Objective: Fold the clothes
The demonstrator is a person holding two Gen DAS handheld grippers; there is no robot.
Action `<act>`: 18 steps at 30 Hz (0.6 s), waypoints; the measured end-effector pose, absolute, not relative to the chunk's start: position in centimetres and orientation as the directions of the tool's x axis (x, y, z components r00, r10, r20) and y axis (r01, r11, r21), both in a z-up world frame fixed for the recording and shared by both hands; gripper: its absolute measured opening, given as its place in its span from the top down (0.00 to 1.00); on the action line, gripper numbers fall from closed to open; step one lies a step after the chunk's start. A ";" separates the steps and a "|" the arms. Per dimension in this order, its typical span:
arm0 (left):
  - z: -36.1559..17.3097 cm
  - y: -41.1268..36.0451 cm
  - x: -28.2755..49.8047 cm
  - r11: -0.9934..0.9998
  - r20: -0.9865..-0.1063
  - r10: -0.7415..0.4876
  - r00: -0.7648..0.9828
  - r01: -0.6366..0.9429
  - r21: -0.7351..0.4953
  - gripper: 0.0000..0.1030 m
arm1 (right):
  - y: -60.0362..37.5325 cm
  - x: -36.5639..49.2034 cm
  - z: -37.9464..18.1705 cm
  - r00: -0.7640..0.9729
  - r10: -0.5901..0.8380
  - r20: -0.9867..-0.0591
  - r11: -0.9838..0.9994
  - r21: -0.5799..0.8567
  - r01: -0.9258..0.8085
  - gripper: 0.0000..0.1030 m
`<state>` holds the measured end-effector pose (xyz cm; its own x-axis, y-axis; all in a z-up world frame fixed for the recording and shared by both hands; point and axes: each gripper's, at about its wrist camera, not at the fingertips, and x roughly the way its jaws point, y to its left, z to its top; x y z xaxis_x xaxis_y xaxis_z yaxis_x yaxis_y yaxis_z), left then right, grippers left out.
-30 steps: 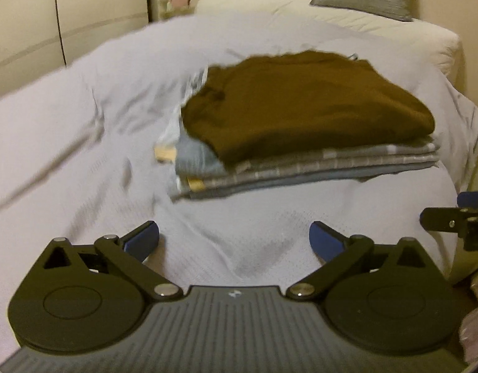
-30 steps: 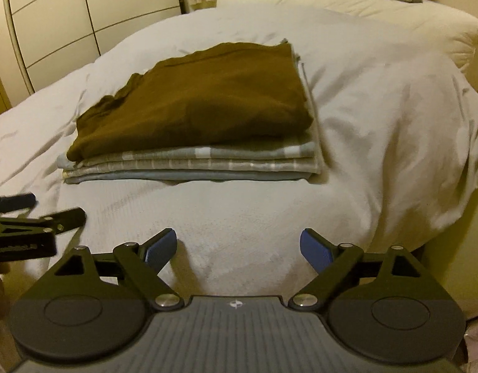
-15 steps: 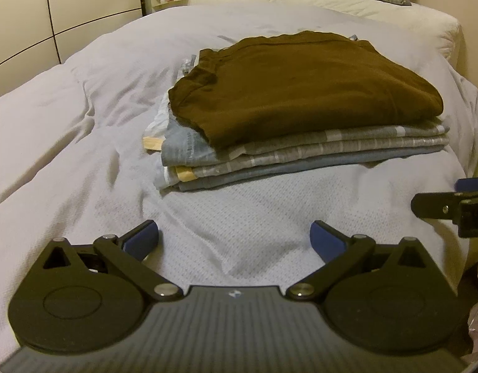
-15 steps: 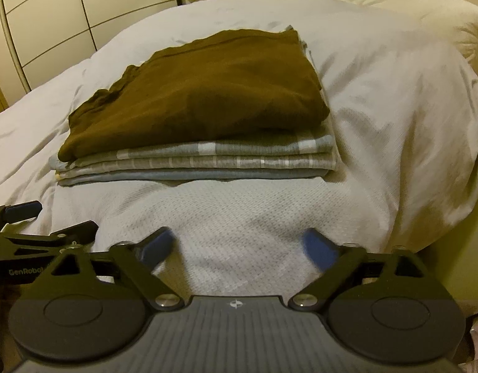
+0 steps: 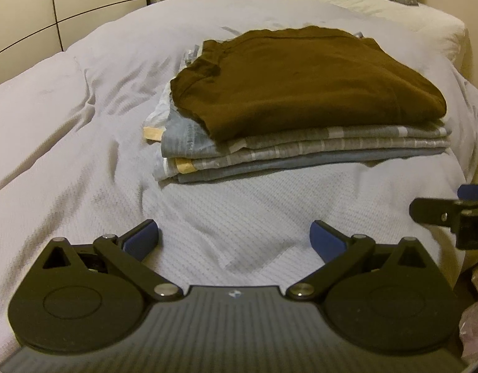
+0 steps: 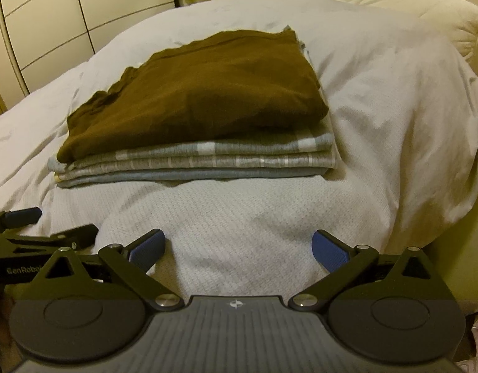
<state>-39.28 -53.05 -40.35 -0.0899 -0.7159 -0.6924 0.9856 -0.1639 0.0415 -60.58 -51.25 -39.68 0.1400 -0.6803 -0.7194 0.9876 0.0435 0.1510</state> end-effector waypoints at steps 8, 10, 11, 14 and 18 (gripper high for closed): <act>-40.5 -53.0 -39.4 -0.187 -0.686 -0.721 -0.094 0.980 0.063 0.01 | -51.6 -60.5 -39.8 0.142 -0.667 -0.732 0.035 0.159 0.987 0.00; -40.6 -52.8 -39.3 -0.193 -0.671 -0.735 -0.100 0.979 0.065 0.00 | -51.5 -60.5 -39.6 0.147 -0.671 -0.727 0.037 0.166 0.985 0.00; -40.7 -52.7 -39.3 -0.191 -0.664 -0.741 -0.100 0.979 0.065 0.00 | -51.3 -60.6 -39.4 0.150 -0.681 -0.717 0.040 0.169 0.985 0.00; -40.6 -52.4 -39.3 -0.180 -0.650 -0.754 -0.098 0.982 0.061 0.01 | -50.4 -60.1 -38.8 0.140 -0.726 -0.673 0.072 0.128 0.989 0.03; -40.4 -52.5 -39.4 -0.174 -0.654 -0.751 -0.091 0.983 0.063 0.01 | -49.9 -59.7 -38.3 0.136 -0.742 -0.656 0.087 0.107 0.990 0.02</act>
